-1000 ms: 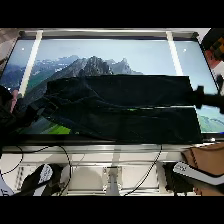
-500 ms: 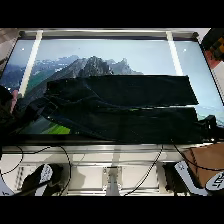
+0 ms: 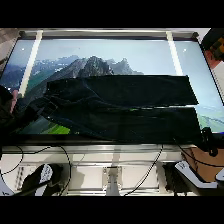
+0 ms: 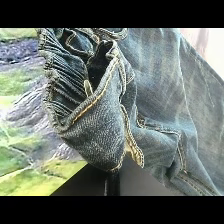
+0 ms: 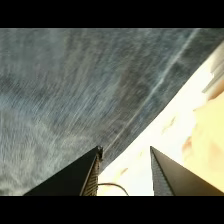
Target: Fold the clothes and pants, and hang the long-sleeved shirts on hangers.
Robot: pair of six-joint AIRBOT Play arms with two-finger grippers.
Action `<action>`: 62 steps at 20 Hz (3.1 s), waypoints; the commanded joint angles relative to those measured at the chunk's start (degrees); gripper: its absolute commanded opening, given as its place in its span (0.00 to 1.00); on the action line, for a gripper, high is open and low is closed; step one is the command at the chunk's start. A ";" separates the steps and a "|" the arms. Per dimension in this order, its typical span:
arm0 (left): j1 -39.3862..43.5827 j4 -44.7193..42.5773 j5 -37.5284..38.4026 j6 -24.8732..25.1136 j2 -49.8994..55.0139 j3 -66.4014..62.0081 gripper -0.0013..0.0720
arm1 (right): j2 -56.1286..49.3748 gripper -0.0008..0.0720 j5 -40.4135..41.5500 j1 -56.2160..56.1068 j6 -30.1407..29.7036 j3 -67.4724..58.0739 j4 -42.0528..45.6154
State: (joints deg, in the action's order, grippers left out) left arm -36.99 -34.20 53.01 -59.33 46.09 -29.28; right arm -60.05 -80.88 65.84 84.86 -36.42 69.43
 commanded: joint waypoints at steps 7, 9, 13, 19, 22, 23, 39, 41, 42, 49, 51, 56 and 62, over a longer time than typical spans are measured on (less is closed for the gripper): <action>0.00 0.04 -0.04 0.57 -0.07 -0.07 0.04 | -5.55 0.49 1.46 16.17 -2.49 0.04 -8.79; 0.00 0.44 -0.04 1.97 -0.07 -0.07 0.04 | -9.14 0.57 1.05 16.17 -3.58 0.04 -10.36; 0.00 0.76 0.00 1.95 -0.07 -0.07 0.04 | -10.95 0.57 3.67 16.20 -4.37 0.04 -10.25; 0.00 1.75 -0.02 1.97 -0.07 -0.07 0.04 | -11.08 0.57 6.64 16.20 -1.46 0.04 -6.88; -0.02 1.75 -0.04 1.97 -0.07 -0.07 0.04 | -12.81 0.57 8.33 16.17 -1.09 0.04 -7.76; 0.00 1.75 -0.04 1.97 -0.07 -0.07 0.04 | -13.57 0.57 8.50 16.00 -1.09 0.04 -8.13; -0.02 3.43 -0.50 1.97 -0.07 -0.33 0.04 | -16.20 0.34 16.63 2.25 -0.02 -1.77 -13.73; -0.09 3.41 -1.95 1.97 -0.07 -0.81 0.04 | -15.69 0.30 15.10 2.25 -0.07 -2.62 -13.62; -0.13 3.39 -2.23 1.97 -0.07 -1.38 0.04 | -15.30 0.19 13.88 2.25 -0.07 -3.21 -13.70; -0.13 -4.79 -1.68 3.19 -0.07 -9.33 0.04 | -9.64 0.03 3.26 2.25 -2.01 -9.70 -13.77; -0.13 -7.43 0.09 2.58 -0.07 -11.41 0.04 | -7.34 0.03 1.95 2.23 -1.73 -12.55 -14.01; -0.13 -7.61 6.29 2.03 -0.31 -11.98 0.04 | -4.96 0.03 -2.12 1.95 0.87 -23.04 -18.16; -0.13 -7.85 9.01 -7.67 -10.03 -11.98 0.04 | -5.03 0.03 0.46 -7.26 5.68 -33.33 -17.94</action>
State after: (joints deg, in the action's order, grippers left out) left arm -37.06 -41.65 60.55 -61.95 40.42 -41.15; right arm -65.25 -82.19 62.74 87.72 -65.45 51.75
